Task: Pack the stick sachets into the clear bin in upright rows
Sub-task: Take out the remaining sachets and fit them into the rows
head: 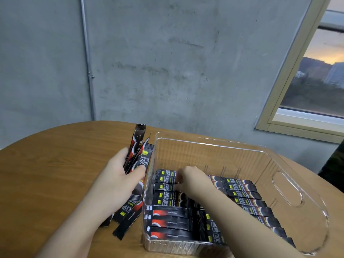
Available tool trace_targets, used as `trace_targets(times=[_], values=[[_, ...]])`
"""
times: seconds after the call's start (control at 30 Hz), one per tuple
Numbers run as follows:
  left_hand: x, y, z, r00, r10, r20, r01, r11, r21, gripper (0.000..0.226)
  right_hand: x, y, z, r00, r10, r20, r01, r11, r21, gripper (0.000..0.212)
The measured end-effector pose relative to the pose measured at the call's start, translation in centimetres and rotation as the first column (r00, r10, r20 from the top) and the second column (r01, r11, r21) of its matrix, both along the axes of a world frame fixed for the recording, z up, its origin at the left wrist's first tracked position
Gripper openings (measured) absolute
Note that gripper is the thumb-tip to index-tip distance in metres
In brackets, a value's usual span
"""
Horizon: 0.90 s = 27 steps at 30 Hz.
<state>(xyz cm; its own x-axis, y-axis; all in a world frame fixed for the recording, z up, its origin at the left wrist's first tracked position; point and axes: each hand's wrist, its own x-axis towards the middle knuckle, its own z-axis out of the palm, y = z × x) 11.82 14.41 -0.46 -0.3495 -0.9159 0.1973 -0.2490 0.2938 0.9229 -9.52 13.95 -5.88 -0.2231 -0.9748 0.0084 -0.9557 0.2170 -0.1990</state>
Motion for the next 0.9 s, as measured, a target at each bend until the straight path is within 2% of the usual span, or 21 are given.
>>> trace_targets(times=[0.07,0.1,0.17,0.23,0.3,0.4,0.57,0.67,0.77,0.8,0.9], values=[[0.1,-0.1,0.0,1.0,-0.002,0.003,0.002,1.0,-0.011,0.017,0.3,0.5,0.5,0.993,0.042,0.111,-0.034,0.997,-0.075,0.017],[0.2,-0.2,-0.1,1.0,0.006,0.005,-0.006,1.0,-0.013,0.014,0.6,0.9,1.0,0.971,0.075,0.228,-0.045,0.99,-0.133,0.013],[0.4,-0.4,-0.1,1.0,0.028,0.007,-0.028,1.0,-0.005,0.009,1.5,2.0,2.5,0.856,0.165,0.49,-0.05,0.97,-0.24,0.012],[0.4,-0.5,0.0,0.999,0.026,-0.032,-0.025,1.0,0.018,0.009,2.7,3.1,4.0,0.7,0.281,0.656,-0.072,0.942,-0.326,0.007],[0.4,-0.5,0.1,0.998,0.014,-0.065,-0.012,0.999,0.034,0.009,3.8,3.9,5.3,0.59,0.375,0.715,-0.119,0.916,-0.383,0.012],[0.3,-0.4,0.3,0.995,0.004,-0.101,0.0,0.999,0.044,0.009,5.1,4.4,6.3,0.476,0.45,0.756,-0.136,0.886,-0.443,0.016],[0.0,-0.1,0.4,0.991,-0.029,-0.132,0.038,0.997,0.066,0.013,5.0,4.2,6.4,0.476,0.441,0.76,-0.021,0.87,-0.492,0.023],[0.4,-0.6,-0.2,0.996,0.008,-0.09,-0.008,1.0,-0.009,0.011,3.4,3.8,6.1,0.458,0.381,0.803,0.172,0.849,-0.5,0.019],[0.7,-1.0,-0.6,0.995,0.034,-0.092,-0.036,0.999,-0.017,0.012,0.8,3.0,5.0,0.342,0.269,0.9,0.356,0.85,-0.389,0.011],[0.8,-1.1,-0.7,0.996,0.031,-0.082,-0.033,0.999,-0.023,0.01,0.1,2.8,4.6,0.373,0.221,0.901,0.36,0.86,-0.36,0.008],[0.5,-1.1,-1.0,0.999,0.013,-0.051,-0.015,0.999,-0.04,0.007,-1.3,2.6,3.2,0.61,0.092,0.787,0.254,0.918,-0.305,0.014]])
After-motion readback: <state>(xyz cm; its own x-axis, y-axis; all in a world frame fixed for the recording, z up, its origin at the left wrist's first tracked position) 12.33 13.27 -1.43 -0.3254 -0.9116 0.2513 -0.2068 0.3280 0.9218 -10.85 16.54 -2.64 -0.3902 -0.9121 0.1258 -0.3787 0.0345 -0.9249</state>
